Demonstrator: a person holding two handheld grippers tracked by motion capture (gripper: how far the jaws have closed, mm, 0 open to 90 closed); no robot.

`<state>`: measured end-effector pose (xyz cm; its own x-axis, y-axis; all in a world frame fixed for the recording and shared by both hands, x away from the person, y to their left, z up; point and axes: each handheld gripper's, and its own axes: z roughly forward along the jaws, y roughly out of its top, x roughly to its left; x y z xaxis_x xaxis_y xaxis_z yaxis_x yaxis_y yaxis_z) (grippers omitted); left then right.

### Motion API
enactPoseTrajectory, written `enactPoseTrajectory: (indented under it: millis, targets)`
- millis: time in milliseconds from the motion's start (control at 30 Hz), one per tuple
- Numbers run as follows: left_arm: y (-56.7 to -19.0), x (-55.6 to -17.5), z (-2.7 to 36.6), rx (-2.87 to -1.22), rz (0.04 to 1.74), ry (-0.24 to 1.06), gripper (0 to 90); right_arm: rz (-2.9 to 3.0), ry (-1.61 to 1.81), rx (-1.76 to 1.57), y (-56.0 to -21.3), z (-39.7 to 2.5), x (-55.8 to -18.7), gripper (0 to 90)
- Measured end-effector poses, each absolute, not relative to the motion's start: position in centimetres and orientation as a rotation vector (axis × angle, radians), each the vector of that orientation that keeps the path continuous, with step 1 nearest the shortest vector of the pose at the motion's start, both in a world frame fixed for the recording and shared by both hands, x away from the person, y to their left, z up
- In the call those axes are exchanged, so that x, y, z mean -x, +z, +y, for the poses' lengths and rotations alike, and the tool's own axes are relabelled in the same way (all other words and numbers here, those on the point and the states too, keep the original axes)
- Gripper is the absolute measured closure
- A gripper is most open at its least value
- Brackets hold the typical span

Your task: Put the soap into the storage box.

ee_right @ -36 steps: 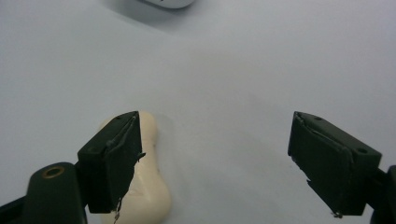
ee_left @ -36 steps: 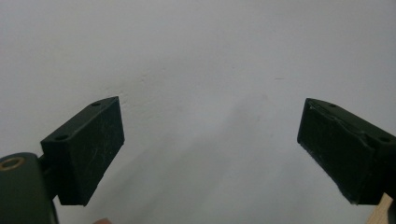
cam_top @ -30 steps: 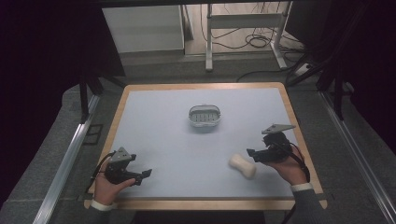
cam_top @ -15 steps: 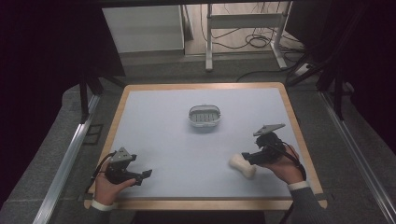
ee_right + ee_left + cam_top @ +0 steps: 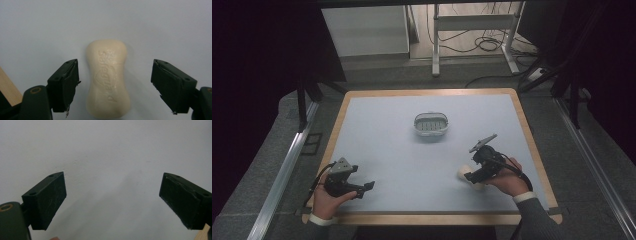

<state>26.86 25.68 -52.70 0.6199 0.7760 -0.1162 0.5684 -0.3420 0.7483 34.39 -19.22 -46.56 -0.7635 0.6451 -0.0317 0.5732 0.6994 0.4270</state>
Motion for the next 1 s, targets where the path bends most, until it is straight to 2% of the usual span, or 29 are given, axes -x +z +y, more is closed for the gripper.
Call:
enactPoseTrajectory:
  millis: [500, 700, 1000]
  targets:
    - [-52.7, -27.0, 25.7, -2.044, 1.048, 0.323, 7.8, 2.811, 0.351, -0.979, -49.0, -17.6, -35.2, 33.7]
    - [-52.7, -27.0, 25.7, -2.048, 1.048, 0.326, 7.8, 2.851, 0.324, -0.978, -49.3, -17.6, -35.3, 47.9]
    - [-52.7, -27.0, 25.7, -2.048, 1.049, 0.328, 7.8, 2.875, 0.288, -0.944, -49.0, -17.4, -35.2, 49.1]
